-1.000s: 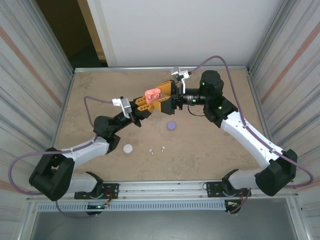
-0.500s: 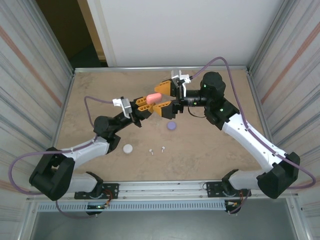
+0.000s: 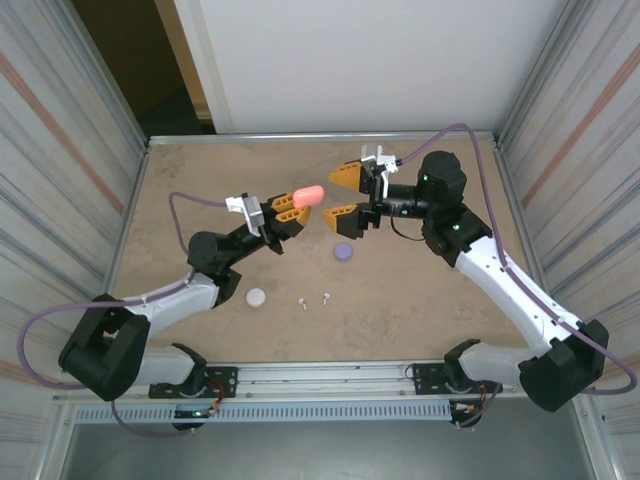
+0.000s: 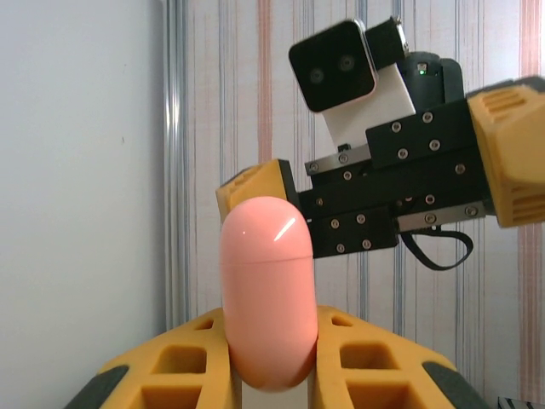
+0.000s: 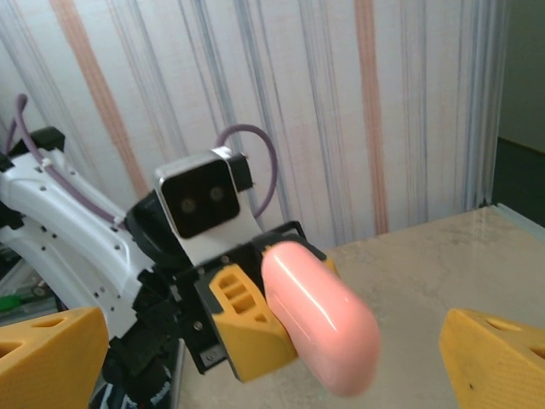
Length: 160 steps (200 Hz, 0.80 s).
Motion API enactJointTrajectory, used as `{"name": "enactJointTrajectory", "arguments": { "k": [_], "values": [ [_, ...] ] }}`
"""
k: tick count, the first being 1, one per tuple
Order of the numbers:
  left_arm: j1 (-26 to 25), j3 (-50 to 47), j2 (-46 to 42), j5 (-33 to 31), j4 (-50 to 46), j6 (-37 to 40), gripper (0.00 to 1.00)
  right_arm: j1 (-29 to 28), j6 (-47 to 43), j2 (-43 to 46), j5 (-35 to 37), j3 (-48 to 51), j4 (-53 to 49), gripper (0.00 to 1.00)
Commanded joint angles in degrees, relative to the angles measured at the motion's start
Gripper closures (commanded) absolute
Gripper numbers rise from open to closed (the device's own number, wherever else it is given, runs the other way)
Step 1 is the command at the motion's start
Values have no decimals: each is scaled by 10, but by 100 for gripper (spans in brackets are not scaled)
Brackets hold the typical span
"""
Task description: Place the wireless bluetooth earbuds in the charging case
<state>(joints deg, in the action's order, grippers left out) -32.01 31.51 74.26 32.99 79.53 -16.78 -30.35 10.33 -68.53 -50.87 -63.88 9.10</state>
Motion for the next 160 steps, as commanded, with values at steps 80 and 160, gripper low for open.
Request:
{"name": "enactJointTrajectory", "arguments": {
  "k": [80, 160],
  "values": [
    [-5, 21, -6, 20, 15, -12, 100, -3, -117, -13, -37, -7, -3, 19],
    [-6, 23, -4, 21, 15, -11, 100, -13, -115, -52, -29, -39, -2, 41]
  ]
}}
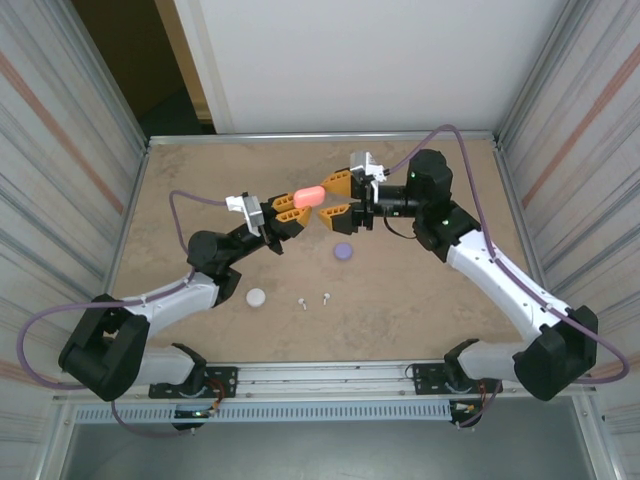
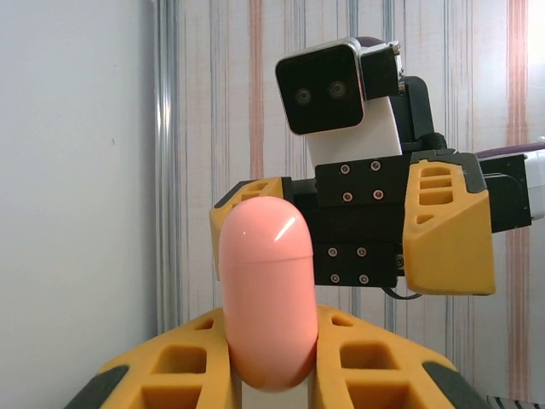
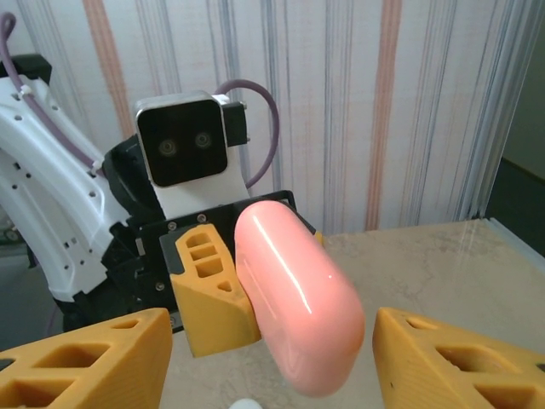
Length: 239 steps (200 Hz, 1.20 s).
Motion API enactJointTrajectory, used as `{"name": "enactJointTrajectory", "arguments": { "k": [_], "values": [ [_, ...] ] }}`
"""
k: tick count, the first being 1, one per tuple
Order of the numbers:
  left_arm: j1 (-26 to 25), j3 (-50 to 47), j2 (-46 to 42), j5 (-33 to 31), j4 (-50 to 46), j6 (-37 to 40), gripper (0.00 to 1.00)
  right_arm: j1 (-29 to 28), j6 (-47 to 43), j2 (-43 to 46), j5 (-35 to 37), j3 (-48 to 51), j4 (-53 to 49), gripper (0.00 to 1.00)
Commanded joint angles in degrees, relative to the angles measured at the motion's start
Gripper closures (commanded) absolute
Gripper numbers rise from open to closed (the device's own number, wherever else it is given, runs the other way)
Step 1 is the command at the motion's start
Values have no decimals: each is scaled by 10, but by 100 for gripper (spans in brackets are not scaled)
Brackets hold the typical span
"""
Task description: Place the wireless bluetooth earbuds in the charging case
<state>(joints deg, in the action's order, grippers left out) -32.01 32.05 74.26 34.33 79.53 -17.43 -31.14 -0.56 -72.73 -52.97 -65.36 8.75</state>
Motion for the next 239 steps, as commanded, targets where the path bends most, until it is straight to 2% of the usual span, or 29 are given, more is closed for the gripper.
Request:
{"name": "enactJointTrajectory", "arguments": {
  "k": [1, 54, 101, 146, 163, 178, 204, 224, 239],
  "values": [
    [-6, 18, -4, 8, 15, -4, 100, -5, -6, -10, -9, -24, 1, 41],
    [-6, 18, -3, 7, 15, -5, 100, -11, -5, -23, -15, -33, 1, 52],
    [-6, 19, 1, 7, 15, -5, 100, -13, 0, -27, -15, -37, 1, 68],
    [-5, 19, 1, 3, 14, -4, 100, -14, 9, -19, -8, -32, 1, 80],
    [-5, 19, 2, 1, 14, -4, 93, -14, 11, -14, -4, -29, 1, 80],
    [-6, 19, 2, 0, 15, -4, 79, -14, 14, -8, 1, -24, 2, 80],
    [-6, 15, -1, -7, 14, -1, 63, -13, 16, 1, 12, -19, -1, 81],
    [-6, 10, -4, -19, 12, 3, 54, -12, 17, 9, 17, -14, -4, 81],
    [-5, 6, -7, -24, 10, 7, 52, -11, 18, 14, 24, -12, -7, 81]
  ]
}}
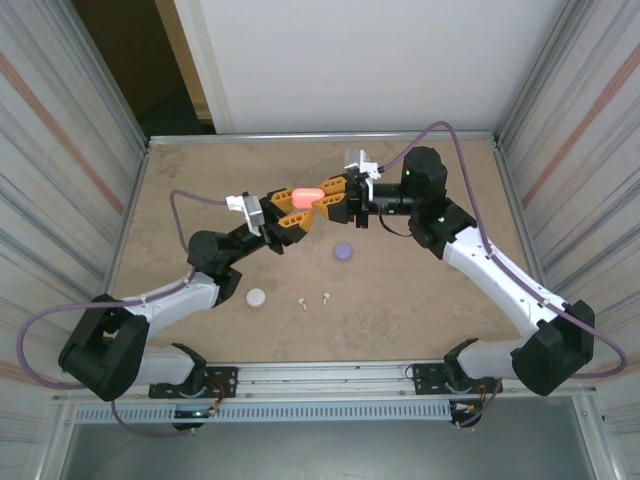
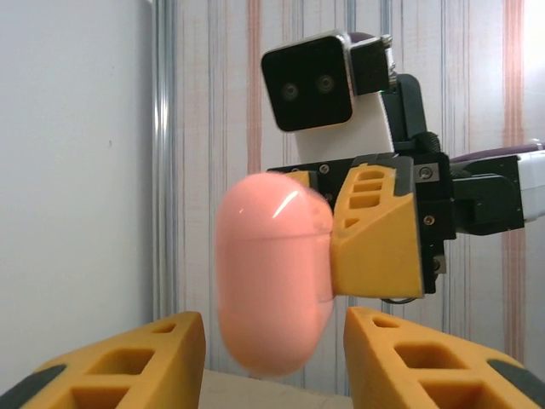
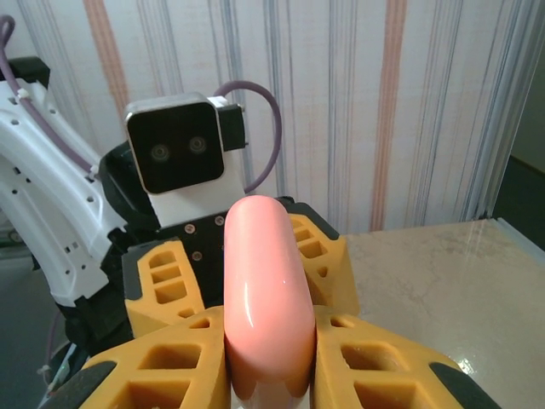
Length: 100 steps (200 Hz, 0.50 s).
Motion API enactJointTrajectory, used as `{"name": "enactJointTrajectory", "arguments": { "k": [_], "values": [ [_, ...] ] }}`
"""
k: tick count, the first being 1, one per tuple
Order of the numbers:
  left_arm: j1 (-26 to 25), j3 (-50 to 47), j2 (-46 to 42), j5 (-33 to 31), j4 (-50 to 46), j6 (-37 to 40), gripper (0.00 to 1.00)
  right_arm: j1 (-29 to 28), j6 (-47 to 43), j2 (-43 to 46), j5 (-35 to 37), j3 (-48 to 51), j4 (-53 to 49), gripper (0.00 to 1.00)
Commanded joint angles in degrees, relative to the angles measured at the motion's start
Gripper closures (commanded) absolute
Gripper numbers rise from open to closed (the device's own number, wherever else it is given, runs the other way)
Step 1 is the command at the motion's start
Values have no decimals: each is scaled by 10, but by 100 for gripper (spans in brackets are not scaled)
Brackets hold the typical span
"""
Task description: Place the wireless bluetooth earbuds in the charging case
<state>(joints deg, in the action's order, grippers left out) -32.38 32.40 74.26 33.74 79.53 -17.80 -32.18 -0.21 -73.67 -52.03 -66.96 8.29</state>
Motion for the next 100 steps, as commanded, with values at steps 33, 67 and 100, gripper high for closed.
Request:
{"name": "enactJointTrajectory", "arguments": {
  "k": [33, 67, 100],
  "values": [
    [-2, 1, -13, -20, 1, 19, 50, 2, 19, 28, 18, 10, -6, 82],
    [-2, -16, -36, -42, -11, 41, 48, 7, 23, 34, 31, 21, -18, 82],
    [-2, -38, -88, -71, -61, 80, 45, 19, 32, 42, 53, 51, -34, 82]
  ]
}}
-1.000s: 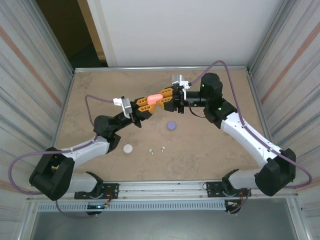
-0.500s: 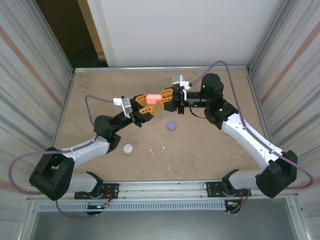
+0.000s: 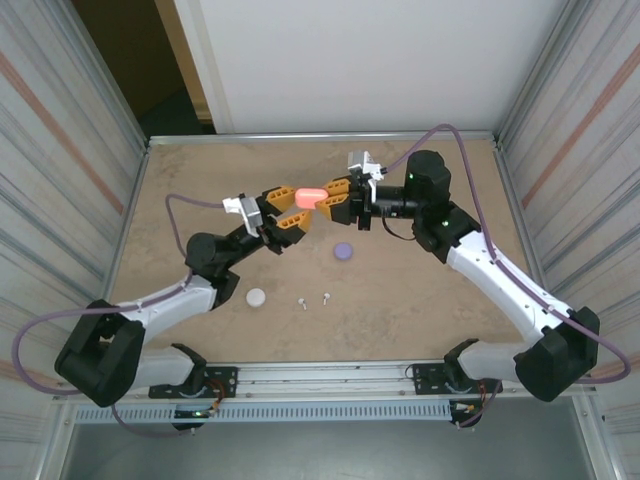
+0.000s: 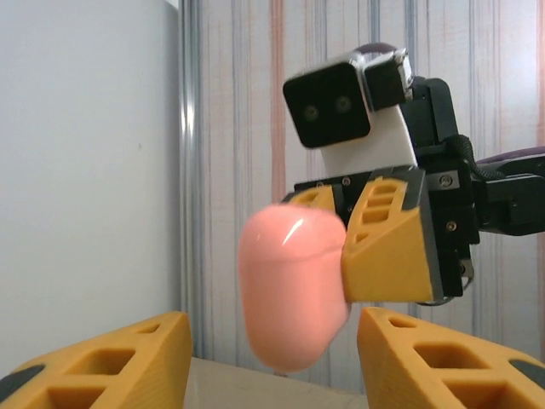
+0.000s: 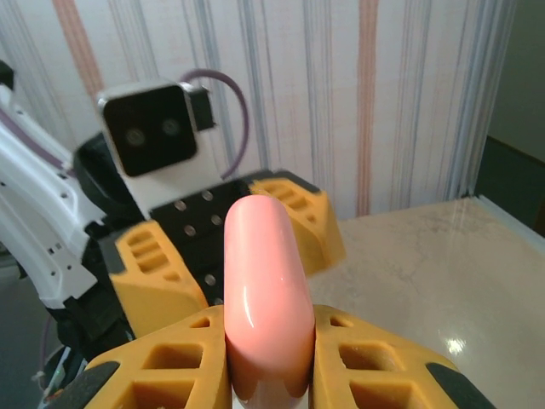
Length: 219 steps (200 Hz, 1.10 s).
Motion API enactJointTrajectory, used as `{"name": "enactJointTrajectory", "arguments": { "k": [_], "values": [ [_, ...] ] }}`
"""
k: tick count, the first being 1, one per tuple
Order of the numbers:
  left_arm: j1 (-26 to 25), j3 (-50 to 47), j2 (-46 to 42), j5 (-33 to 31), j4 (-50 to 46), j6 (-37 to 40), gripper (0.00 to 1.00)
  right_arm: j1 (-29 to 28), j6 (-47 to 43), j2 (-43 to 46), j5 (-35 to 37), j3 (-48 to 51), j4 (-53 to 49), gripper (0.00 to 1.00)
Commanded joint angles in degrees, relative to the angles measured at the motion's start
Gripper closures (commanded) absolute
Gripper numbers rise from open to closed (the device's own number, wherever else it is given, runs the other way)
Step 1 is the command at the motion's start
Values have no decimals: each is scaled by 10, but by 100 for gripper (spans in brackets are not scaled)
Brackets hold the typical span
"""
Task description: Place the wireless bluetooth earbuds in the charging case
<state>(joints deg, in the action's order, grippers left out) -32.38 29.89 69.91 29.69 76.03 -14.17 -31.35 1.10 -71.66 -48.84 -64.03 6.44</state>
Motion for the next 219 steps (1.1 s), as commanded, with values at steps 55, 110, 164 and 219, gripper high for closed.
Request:
{"name": "enactJointTrajectory", "arguments": {
  "k": [55, 110, 164, 219],
  "values": [
    [-1, -32, -118, -65, -95, 87, 41, 26, 51, 16, 52, 81, -28, 82],
    [-1, -42, -157, -99, -129, 101, 38, 28, 106, -44, 83, 105, -22, 83],
    [-1, -40, -206, -136, -205, 124, 34, 26, 134, -138, 76, 69, -30, 83],
    [-1, -44, -216, -144, -209, 127, 33, 16, 141, -218, 74, 23, -45, 84]
  ]
}}
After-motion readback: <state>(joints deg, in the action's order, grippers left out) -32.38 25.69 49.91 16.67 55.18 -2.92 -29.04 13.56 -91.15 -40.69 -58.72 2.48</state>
